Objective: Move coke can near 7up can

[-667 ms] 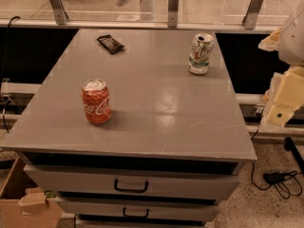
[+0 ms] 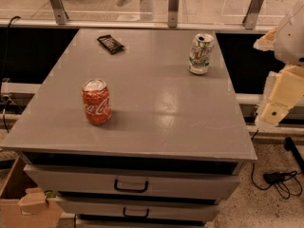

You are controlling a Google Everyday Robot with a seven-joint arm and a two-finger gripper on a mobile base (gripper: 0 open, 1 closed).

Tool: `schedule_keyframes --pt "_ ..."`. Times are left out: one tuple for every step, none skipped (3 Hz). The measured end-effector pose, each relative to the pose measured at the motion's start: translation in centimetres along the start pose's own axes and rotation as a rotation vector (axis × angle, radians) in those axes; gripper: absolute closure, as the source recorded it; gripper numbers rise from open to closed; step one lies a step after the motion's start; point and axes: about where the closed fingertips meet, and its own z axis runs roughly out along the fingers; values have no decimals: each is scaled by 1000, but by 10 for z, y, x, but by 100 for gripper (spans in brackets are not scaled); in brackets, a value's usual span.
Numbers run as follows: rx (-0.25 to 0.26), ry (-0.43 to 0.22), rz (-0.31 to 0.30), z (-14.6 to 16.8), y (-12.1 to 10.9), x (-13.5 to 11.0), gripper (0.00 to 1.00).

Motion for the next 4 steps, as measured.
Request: schedule_keyframes --pt "-55 -92 -34 30 2 -56 0" --pt "-118 -236 -104 70 10 -147 0" --pt "-118 -236 -104 70 10 -147 0" --pt "-144 -327 -102 87 9 -167 0"
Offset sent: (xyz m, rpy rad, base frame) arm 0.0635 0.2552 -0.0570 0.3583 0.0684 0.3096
